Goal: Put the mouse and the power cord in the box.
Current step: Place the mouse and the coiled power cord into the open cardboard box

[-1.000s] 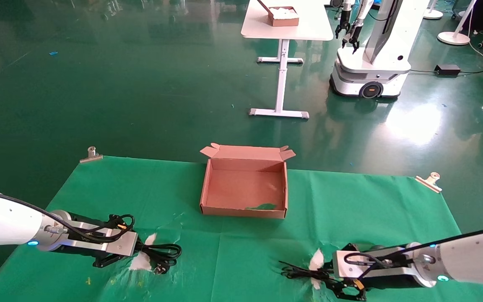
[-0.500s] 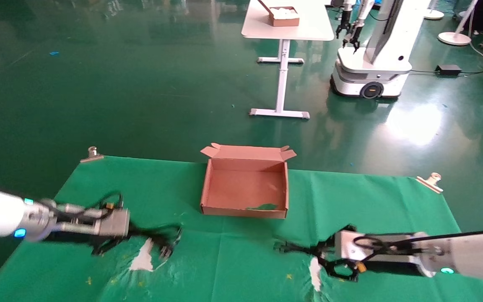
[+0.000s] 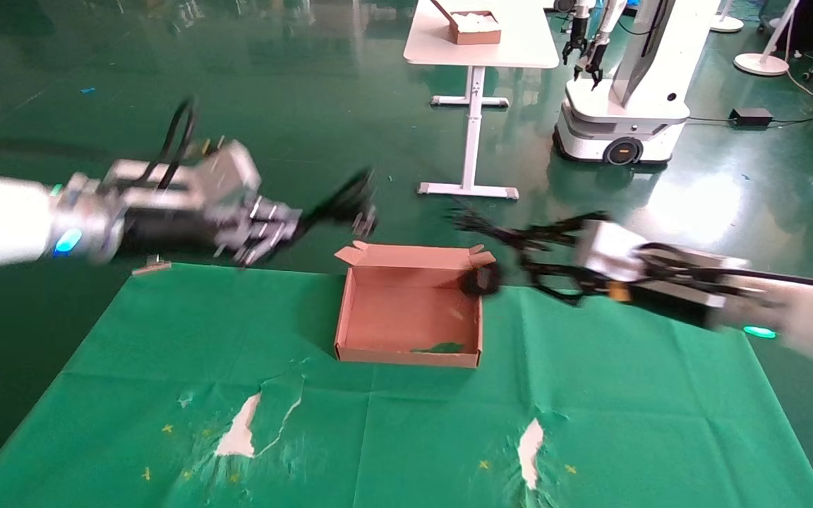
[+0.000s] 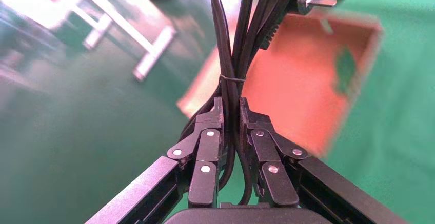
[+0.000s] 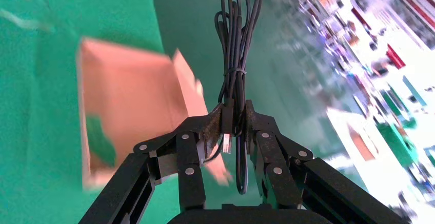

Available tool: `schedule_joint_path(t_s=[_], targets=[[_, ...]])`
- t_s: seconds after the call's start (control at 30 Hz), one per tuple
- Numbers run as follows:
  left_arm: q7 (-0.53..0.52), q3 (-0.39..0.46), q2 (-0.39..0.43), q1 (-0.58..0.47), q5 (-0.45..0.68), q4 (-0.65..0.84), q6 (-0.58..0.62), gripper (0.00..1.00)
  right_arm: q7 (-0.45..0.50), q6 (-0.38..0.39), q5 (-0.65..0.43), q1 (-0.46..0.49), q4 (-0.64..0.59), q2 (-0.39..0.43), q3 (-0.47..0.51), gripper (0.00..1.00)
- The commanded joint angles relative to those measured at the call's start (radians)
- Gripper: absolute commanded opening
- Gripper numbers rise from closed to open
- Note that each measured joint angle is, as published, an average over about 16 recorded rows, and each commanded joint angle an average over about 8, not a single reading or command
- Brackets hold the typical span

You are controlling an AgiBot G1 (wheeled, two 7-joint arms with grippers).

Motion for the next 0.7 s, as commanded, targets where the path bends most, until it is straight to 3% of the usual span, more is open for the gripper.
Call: schedule_joint_path(t_s=[0.03, 0.13, 0.23, 0.3, 0.43, 0.57, 0.7], targets=[[-0.024, -0.012, 0.027, -0.027, -0.018, -0.008, -0.036, 0.0, 0.008, 0.017, 0.002, 0.016, 0.014, -0.042, 0.0, 0.0], [-0.051, -0.017, 0.044, -0.053, -0.026, -0.008, -0.068, 0.0, 0.005, 0.083, -0.008, 0.021, -0.025, -0.12, -0.008, 0.0], [-0.066, -0.018, 0.047, -0.071, -0.026, -0.008, -0.071, 0.0, -0.003, 0.198, -0.022, 0.012, -0.082, -0.187, -0.016, 0.0], [-0.066, -0.016, 0.041, -0.079, -0.023, -0.009, -0.057, 0.0, -0.008, 0.284, -0.033, 0.0, -0.115, -0.222, -0.022, 0.06], [-0.044, -0.009, 0.016, -0.08, -0.014, -0.017, -0.003, 0.0, -0.002, 0.411, -0.056, -0.026, -0.141, -0.261, -0.039, 0.54], [-0.018, -0.004, -0.01, -0.066, -0.007, -0.02, 0.051, 0.0, 0.021, 0.444, -0.074, -0.04, -0.124, -0.268, -0.055, 0.98], [-0.007, -0.002, -0.018, -0.046, -0.003, -0.016, 0.086, 0.0, 0.036, 0.441, -0.085, -0.042, -0.096, -0.268, -0.07, 1.0]])
